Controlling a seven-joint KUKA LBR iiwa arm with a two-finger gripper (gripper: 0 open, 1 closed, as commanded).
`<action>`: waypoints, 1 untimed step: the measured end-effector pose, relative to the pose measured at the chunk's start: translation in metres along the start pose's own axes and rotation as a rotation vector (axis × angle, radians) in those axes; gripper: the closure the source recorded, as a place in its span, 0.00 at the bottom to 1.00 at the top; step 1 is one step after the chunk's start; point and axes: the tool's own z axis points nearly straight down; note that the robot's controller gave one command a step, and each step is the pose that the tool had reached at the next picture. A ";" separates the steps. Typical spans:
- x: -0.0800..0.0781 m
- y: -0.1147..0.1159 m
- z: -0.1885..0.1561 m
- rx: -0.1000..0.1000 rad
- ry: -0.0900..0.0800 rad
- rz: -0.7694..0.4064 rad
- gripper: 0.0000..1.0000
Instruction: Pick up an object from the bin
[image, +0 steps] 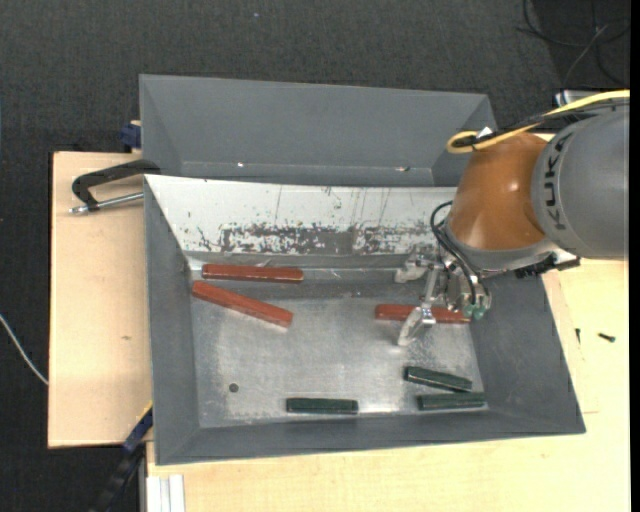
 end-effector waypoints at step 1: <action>0.000 0.000 0.000 0.000 0.000 0.000 1.00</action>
Offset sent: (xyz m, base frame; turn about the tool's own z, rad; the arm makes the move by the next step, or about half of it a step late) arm 0.0000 0.0000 0.0000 0.0000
